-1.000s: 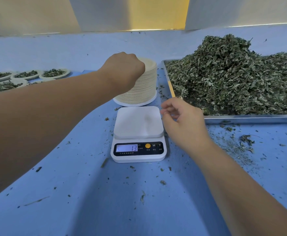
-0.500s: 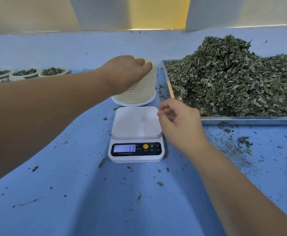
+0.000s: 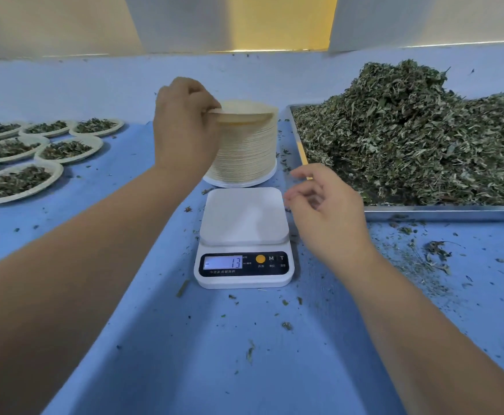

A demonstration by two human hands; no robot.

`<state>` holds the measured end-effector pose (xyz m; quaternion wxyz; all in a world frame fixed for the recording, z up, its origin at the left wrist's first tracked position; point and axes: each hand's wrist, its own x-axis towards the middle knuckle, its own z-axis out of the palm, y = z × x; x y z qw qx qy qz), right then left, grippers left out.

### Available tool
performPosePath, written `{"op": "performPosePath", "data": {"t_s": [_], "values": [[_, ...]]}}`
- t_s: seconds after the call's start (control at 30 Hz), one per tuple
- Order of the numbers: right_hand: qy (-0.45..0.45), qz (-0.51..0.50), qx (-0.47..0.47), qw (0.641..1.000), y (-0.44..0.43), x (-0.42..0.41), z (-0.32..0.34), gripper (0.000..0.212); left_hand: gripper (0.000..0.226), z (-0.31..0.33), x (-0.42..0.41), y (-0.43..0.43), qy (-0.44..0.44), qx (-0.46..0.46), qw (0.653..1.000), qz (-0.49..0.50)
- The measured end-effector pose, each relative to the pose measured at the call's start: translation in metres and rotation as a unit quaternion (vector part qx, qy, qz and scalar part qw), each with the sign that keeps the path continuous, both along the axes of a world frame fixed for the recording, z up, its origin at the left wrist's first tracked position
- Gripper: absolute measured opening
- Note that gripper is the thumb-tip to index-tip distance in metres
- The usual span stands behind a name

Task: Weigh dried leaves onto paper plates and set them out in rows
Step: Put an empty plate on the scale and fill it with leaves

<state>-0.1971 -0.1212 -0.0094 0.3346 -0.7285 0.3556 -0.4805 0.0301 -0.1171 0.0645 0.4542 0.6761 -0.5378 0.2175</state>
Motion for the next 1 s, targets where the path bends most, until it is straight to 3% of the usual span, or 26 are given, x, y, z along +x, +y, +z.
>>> {"op": "performPosePath", "data": {"t_s": [0.17,0.3,0.37,0.47,0.67,0.87,1.0], "values": [[-0.095,0.014,0.106,0.990,0.001,0.003,0.007,0.023,0.023,-0.040,-0.011,0.034,0.092,-0.072,0.989,-0.089],[-0.262,0.067,0.275,0.923,-0.001,0.003,0.015,0.035,0.031,-0.060,-0.015,0.053,0.153,-0.074,0.979,-0.112],[-0.296,0.062,0.309,0.902,-0.005,0.000,0.015,0.038,0.034,-0.065,-0.013,0.061,0.172,-0.064,0.975,-0.122],[-0.253,0.041,0.323,0.911,-0.009,-0.002,0.012,0.031,0.033,-0.069,-0.011,0.067,0.257,-0.045,0.953,-0.158],[-0.132,0.057,0.277,0.950,-0.007,0.005,0.003,0.027,0.028,-0.074,0.011,0.078,0.454,-0.008,0.860,-0.232],[-0.050,0.056,0.227,0.971,-0.010,0.005,-0.004,0.019,0.030,-0.089,0.022,0.075,0.480,0.044,0.864,-0.144],[-0.030,0.050,0.230,0.972,-0.014,0.002,-0.009,0.024,0.028,-0.095,0.022,0.072,0.438,0.065,0.889,-0.120]]}}
